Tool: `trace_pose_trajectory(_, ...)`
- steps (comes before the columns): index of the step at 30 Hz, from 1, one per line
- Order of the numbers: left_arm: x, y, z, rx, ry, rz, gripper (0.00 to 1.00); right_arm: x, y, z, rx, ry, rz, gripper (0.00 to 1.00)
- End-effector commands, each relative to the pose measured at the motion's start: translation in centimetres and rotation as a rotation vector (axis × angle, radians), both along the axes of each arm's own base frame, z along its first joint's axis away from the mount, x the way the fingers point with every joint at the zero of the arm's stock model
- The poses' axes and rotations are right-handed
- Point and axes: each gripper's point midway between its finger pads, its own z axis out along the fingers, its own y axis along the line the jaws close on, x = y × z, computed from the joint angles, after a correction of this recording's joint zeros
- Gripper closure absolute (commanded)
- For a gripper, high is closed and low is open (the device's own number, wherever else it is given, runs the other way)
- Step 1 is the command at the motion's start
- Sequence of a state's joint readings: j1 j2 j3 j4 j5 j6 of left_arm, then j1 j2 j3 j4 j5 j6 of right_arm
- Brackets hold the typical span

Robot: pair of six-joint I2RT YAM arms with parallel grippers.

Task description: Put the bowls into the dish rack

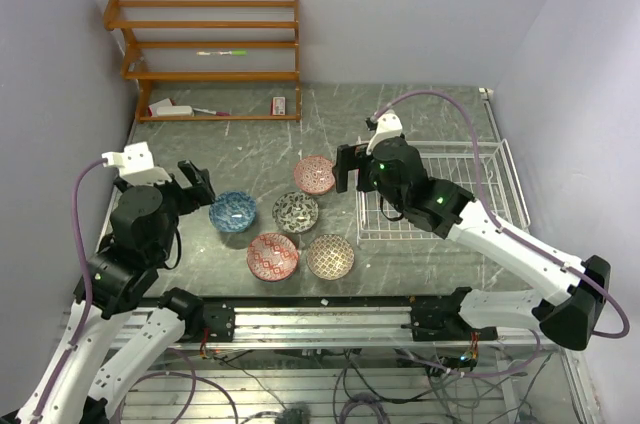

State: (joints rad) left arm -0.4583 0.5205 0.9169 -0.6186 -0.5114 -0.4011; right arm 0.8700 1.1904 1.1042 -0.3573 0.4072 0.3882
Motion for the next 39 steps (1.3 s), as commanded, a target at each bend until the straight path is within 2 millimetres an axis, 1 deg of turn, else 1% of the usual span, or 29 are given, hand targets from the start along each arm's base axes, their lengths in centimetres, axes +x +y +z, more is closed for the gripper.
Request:
trace_pose_trajectory(1,-0.5,0.5,1.5,-0.015,-0.025,0.009,0.01,-0.6,-0.3,-0.1,-0.010,0.011,0.005,0.00)
trace_pose_trajectory(6,-0.7,0.7,1.4,-0.021,-0.026,0.020,0.01,-1.5,-0.3,-0.6,-0.039,0.016,0.070,0.00)
trace_pose_trajectory(10,-0.7,0.8,1.1,-0.016,-0.022,0.026,0.01,-2.5,-0.1,0.4,0.012,-0.030,0.136,0.00)
trace_pose_trajectory(13,-0.6,0.8,0.9,-0.016,-0.019,0.031,0.01,-3.1,0.3,0.8,0.034,-0.025,0.168,0.00)
trace_pose_trajectory(17,-0.5,0.7,0.6,-0.014,-0.012,0.027,0.01,-4.6,2.0,-0.7,0.005,0.007,0.213,0.02)
trace_pose_trajectory(19,-0.5,0.8,0.5,-0.012,-0.007,0.031,0.01,-6.1,3.3,-1.5,-0.020,0.021,0.240,0.03)
trace_pose_trajectory(21,-0.7,1.0,0.4,-0.007,-0.003,0.039,0.01,-8.2,4.7,-1.9,-0.044,0.023,0.272,0.03)
trace_pose_trajectory(22,-0.8,1.2,0.3,-0.006,-0.003,0.046,0.01,-9.8,5.5,-2.5,-0.073,0.022,0.300,0.04)
trace_pose_trajectory(23,-0.9,1.3,0.3,-0.005,-0.002,0.050,0.01,-10.6,6.0,-3.0,-0.089,0.029,0.309,0.04)
trace_pose_trajectory(26,-1.2,1.5,0.4,-0.005,-0.003,0.056,0.01,-13.5,7.1,-5.4,-0.190,0.032,0.339,0.04)
trace_pose_trajectory(27,-1.2,1.6,0.4,-0.006,-0.004,0.058,0.01,-14.9,7.8,-6.2,-0.216,0.033,0.374,0.04)
trace_pose_trajectory(28,-1.3,1.7,0.3,-0.007,-0.005,0.062,0.01,-15.7,8.2,-7.1,-0.239,0.041,0.390,0.04)
trace_pose_trajectory(31,-1.4,1.7,0.2,-0.012,-0.005,0.063,0.01,-16.8,8.6,-9.9,-0.295,0.086,0.402,0.06)
trace_pose_trajectory(32,-1.5,1.7,0.1,-0.014,-0.003,0.060,0.01,-17.0,8.8,-10.5,-0.298,0.098,0.407,0.07)
trace_pose_trajectory(33,-1.5,1.6,0.0,-0.013,-0.001,0.058,0.01,-17.2,8.6,-11.6,-0.310,0.114,0.412,0.09)
trace_pose_trajectory(35,-1.5,1.6,0.0,-0.013,0.002,0.056,0.01,-17.6,8.4,-12.9,-0.313,0.136,0.421,0.13)
trace_pose_trajectory(36,-1.5,1.7,-0.1,-0.011,0.005,0.058,0.01,-17.8,8.4,-13.5,-0.316,0.146,0.427,0.15)
trace_pose_trajectory(38,-1.6,1.7,-0.3,-0.010,0.009,0.057,0.01,-18.0,8.3,-14.5,-0.335,0.163,0.440,0.25)
trace_pose_trajectory(39,-1.6,1.7,-0.3,-0.011,0.010,0.057,0.01,-18.2,8.3,-15.0,-0.346,0.170,0.446,0.32)
